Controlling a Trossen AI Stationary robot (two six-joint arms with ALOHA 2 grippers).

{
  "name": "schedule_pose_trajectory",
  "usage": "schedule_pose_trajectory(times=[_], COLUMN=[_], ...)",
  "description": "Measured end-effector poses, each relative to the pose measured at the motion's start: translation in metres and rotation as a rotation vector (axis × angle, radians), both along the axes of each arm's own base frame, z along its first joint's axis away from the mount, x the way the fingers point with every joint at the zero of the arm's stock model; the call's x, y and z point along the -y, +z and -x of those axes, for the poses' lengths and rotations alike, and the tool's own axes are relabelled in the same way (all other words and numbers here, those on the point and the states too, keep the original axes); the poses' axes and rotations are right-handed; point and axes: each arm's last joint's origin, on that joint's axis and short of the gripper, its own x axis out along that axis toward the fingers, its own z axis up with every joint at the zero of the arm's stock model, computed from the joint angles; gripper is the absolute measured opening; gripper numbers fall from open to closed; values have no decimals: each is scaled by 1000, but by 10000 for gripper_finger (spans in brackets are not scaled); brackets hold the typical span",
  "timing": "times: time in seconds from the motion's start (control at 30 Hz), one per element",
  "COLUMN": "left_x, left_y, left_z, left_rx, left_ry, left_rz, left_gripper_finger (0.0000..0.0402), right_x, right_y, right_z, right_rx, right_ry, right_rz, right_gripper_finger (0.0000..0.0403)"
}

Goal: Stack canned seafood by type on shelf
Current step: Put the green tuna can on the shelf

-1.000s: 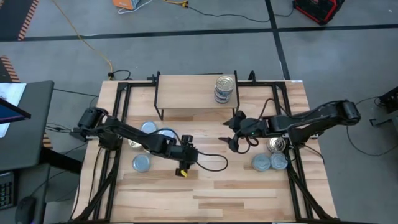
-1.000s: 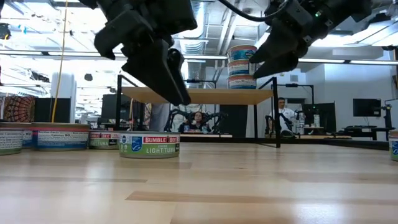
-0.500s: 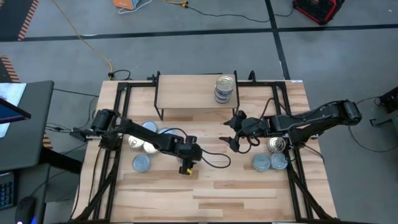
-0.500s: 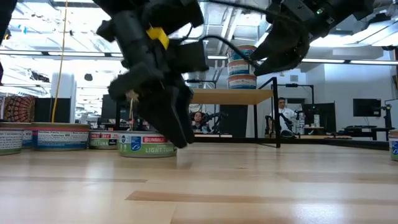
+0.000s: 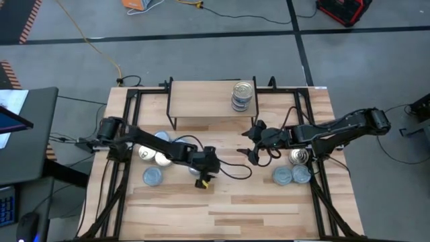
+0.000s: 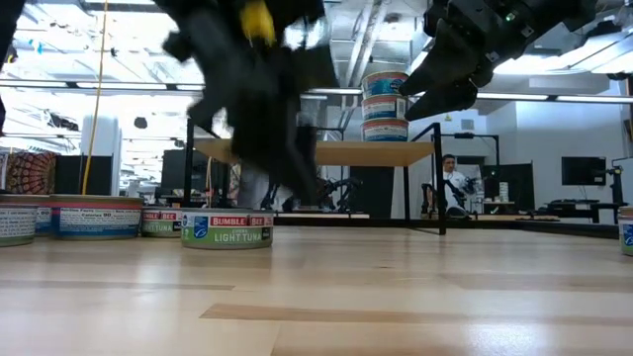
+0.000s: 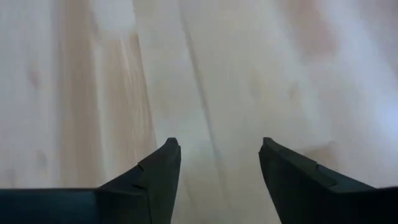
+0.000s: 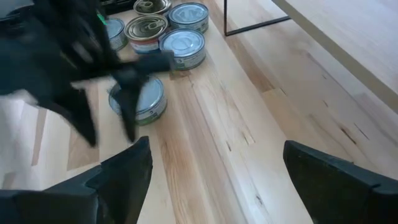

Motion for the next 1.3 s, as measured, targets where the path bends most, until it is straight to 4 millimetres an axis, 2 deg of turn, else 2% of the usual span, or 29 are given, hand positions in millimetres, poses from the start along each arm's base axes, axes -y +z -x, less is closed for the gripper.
schedule_pose_trajectory(times=[0.07, 0.17, 0.3, 0.4, 0.6, 1.07, 1.17, 1.3], left_x=[2, 3, -3, -9, -16, -31, -31, -27], left_y=[4, -8, -12, -26, -47, -93, -92, -79], left_z=[6, 18, 29, 35, 33, 16, 14, 11], left_rx=[44, 72, 207, 225, 180, 193, 213, 238], left_ry=[-11, -14, 14, 26, 36, 4, 4, -22], left_rz=[5, 4, 13, 28, 43, 173, 178, 155], left_gripper_finger=[203, 195, 185, 181, 178, 178, 178, 178], right_x=[0, 0, 0, 0, 0, -4, -3, -3], right_y=[0, 0, 0, 2, 2, 2, 2, 2], right_z=[0, 0, 0, -1, -2, -1, -1, -1], right_rx=[0, 0, 5, 22, 30, 25, 25, 25], right_ry=[0, 0, 0, 0, 1, 18, 18, 16], right_rz=[0, 0, -1, -2, -2, 4, 4, 5], right_gripper_finger=[382, 382, 382, 382, 382, 382, 382, 382])
